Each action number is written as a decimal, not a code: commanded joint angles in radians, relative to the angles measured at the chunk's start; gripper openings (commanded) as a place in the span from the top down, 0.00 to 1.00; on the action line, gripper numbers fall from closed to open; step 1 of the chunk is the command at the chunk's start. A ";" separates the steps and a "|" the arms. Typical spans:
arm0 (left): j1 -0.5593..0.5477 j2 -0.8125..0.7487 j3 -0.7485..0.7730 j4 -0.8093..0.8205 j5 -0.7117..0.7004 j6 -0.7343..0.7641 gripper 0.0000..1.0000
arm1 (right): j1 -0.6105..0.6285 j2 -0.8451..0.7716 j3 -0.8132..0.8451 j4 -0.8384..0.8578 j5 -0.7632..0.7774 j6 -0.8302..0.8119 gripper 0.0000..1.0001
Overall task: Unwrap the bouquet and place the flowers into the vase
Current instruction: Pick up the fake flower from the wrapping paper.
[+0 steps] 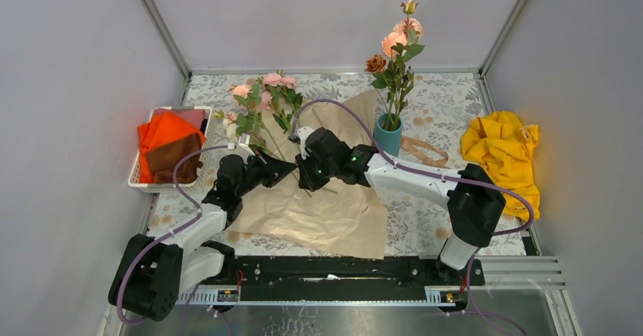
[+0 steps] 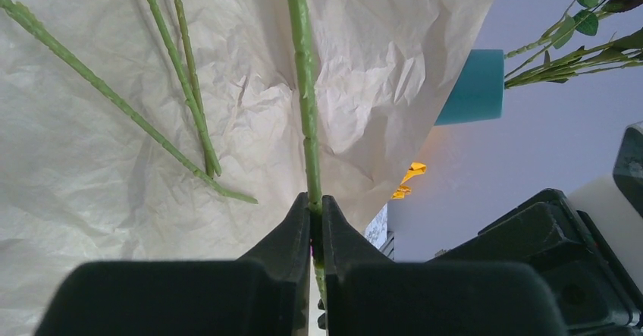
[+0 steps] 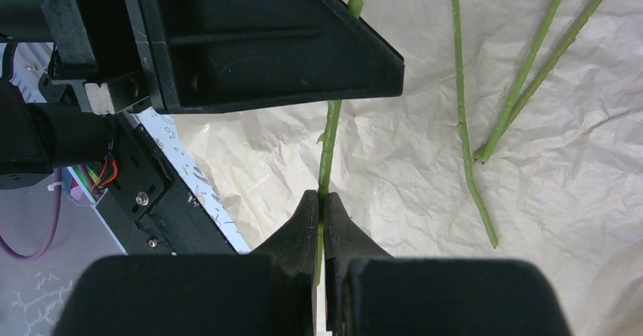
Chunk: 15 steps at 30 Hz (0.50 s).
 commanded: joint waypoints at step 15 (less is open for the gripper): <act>-0.047 -0.175 0.052 -0.128 0.005 0.252 1.00 | 0.020 -0.183 0.162 -0.106 0.343 -0.100 0.46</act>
